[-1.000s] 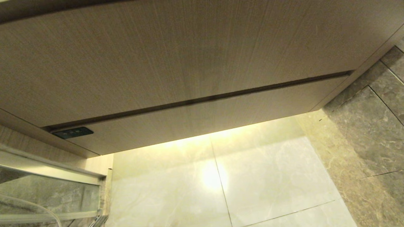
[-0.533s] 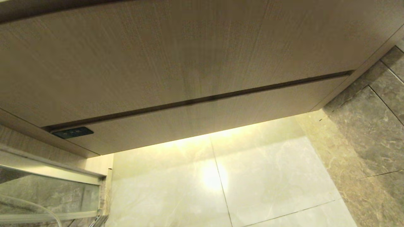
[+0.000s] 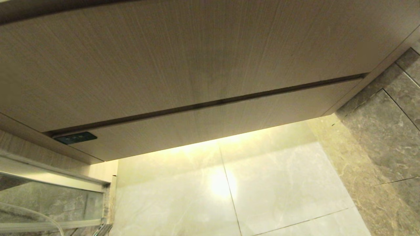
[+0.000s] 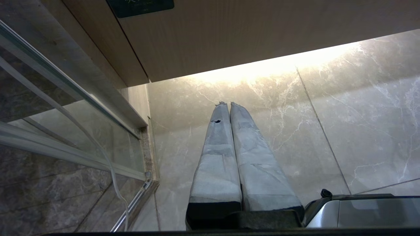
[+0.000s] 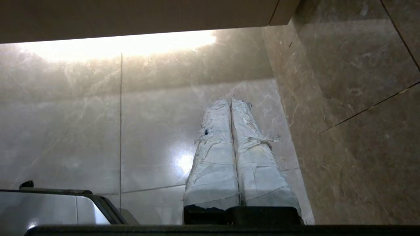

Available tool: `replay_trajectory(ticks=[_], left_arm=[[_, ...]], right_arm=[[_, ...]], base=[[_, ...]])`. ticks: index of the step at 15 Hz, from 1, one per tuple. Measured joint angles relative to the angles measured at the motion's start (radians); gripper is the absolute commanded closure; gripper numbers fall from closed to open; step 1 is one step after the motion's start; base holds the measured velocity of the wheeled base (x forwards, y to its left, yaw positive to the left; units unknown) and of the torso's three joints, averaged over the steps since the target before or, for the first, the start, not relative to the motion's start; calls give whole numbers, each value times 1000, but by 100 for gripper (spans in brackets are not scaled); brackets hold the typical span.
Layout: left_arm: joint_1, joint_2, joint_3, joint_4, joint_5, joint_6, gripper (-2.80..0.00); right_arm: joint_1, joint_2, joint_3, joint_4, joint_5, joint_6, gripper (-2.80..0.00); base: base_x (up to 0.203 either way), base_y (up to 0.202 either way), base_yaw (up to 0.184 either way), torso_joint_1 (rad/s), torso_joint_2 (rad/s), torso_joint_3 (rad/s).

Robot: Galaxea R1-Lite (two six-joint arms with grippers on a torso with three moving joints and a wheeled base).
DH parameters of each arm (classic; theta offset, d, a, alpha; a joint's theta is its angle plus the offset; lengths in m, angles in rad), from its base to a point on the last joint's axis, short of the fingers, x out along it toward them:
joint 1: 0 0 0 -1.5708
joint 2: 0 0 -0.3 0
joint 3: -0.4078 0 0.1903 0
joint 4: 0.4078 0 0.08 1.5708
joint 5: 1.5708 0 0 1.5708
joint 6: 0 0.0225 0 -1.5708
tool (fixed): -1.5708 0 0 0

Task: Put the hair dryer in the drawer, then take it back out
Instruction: Pull open the drawer

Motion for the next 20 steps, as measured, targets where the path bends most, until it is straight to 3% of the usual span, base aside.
replay_trajectory(ticks=[17, 20], left_arm=[[0, 0, 0, 0, -1, 0, 0], [0, 0, 0, 0, 0, 0, 0]], right_arm=[[-1, -15, 0, 14, 1, 24, 0], [-1, -15, -16, 53, -3, 80, 0]], base=[[0, 0, 0, 0, 0, 0], [0, 0, 0, 0, 0, 0]])
